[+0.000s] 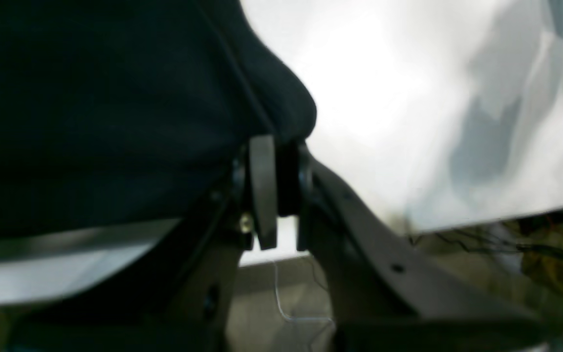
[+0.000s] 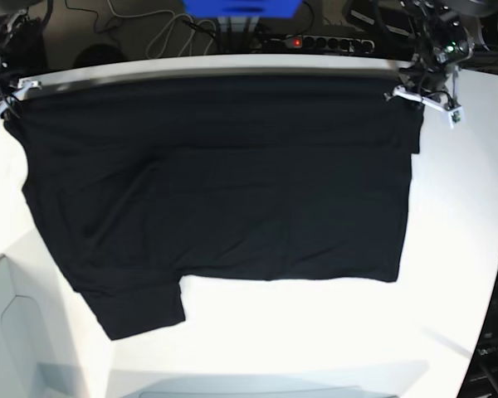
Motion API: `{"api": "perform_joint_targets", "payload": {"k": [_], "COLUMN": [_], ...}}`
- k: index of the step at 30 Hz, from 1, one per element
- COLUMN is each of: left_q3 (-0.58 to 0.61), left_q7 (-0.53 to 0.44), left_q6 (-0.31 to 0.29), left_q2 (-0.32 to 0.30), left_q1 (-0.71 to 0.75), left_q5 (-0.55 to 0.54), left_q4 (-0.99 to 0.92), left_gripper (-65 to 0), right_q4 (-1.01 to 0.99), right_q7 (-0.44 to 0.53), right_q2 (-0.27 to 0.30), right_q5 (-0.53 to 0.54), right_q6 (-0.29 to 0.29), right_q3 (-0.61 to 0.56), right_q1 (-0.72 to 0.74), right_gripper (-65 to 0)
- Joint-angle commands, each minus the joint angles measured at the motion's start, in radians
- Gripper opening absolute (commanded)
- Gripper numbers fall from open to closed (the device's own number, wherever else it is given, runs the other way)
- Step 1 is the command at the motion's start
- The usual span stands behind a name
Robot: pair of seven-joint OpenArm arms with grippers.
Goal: Fold the T-shirt properly
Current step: 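Grasp the folded edge with both grippers and drag the shirt back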
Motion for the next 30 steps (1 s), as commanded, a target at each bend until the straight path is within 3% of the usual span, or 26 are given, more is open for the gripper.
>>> {"api": "perform_joint_targets", "payload": {"k": [1,17,19,22,25,27,30], "left_q3": [-0.015,-0.012,-0.015,-0.016,-0.016,-0.018,-0.018], "left_q7": [-0.018,-0.010,-0.009,-0.009,-0.007,-0.007,-0.007], "left_q6": [0.008,0.008,0.008,0.008,0.008,0.008,0.008], "left_q2": [-0.014,-0.014,-0.016,-0.016,-0.017,-0.019,-0.019], "left_q1": [0.014,0.051,0.051,0.054,0.054,0.054,0.049], "left_q5": [0.013,0.013,0.013,0.013,0.013,0.013,0.013], "left_q4": [0.015,0.015,0.015,0.019,0.024,0.024,0.029], "left_gripper": [-64.9,-64.4,-62.9,-55.3,-40.7,-32.4,-26.0], "right_q4": [0.016,0.016,0.018,0.018,0.024,0.024,0.024], "right_q7": [0.010,0.010,0.010,0.010,0.010,0.010,0.012], "right_q2": [0.022,0.005,0.002,0.002,0.002,0.002,0.007], "right_q5": [-0.008,-0.008,-0.008,-0.008,-0.008,-0.006,-0.006], "right_q6": [-0.011,-0.011,-0.011,-0.011,-0.011,-0.011,-0.011], "right_q3": [0.012,0.007,0.007,0.006,0.006,0.007,0.013], "right_q1": [-0.012,-0.046,-0.046,-0.054,-0.055,-0.051,-0.043], "right_gripper": [-65.0,-65.0,-60.9,-51.9,-41.9,-38.1,-36.5]}}
